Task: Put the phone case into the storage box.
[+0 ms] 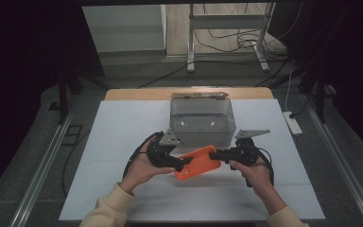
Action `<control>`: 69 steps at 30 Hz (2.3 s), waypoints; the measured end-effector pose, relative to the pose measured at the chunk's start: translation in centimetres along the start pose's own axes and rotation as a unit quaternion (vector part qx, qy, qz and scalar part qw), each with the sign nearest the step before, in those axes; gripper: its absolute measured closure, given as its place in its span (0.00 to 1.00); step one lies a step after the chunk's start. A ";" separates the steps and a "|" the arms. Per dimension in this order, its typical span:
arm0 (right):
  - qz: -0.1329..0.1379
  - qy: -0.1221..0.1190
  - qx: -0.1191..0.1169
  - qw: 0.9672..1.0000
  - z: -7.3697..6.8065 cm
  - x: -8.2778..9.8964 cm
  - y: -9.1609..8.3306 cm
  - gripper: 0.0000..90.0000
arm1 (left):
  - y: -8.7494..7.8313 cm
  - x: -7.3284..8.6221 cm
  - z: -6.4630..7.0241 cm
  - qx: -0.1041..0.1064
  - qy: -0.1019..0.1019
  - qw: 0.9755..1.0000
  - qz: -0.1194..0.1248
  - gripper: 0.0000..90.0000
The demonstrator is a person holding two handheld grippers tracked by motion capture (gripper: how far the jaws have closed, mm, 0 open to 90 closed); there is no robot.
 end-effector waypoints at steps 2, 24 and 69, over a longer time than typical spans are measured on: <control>0.005 -0.003 0.001 1.000 0.0 -0.1 -0.1 0.89 | -0.2 0.1 -0.2 0.006 -0.015 1.000 0.008 0.20; 0.029 -0.022 0.011 0.999 0.0 -0.6 -1.0 0.89 | -1.5 3.4 -2.1 0.005 -0.086 0.996 0.026 0.19; 0.051 -0.027 0.013 0.998 0.1 -1.0 -1.4 0.89 | -0.6 5.0 -1.4 0.055 -0.130 0.990 0.029 0.25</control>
Point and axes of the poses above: each handheld gripper's, and its own axes: y roughly forward along the jaws, x roughly out of its underside, z roughly to its right, the point moved 10 cm from there along y, roughly forward along the jaws, and after that the axes turned 2 degrees about -z, right-handed, at the moved point
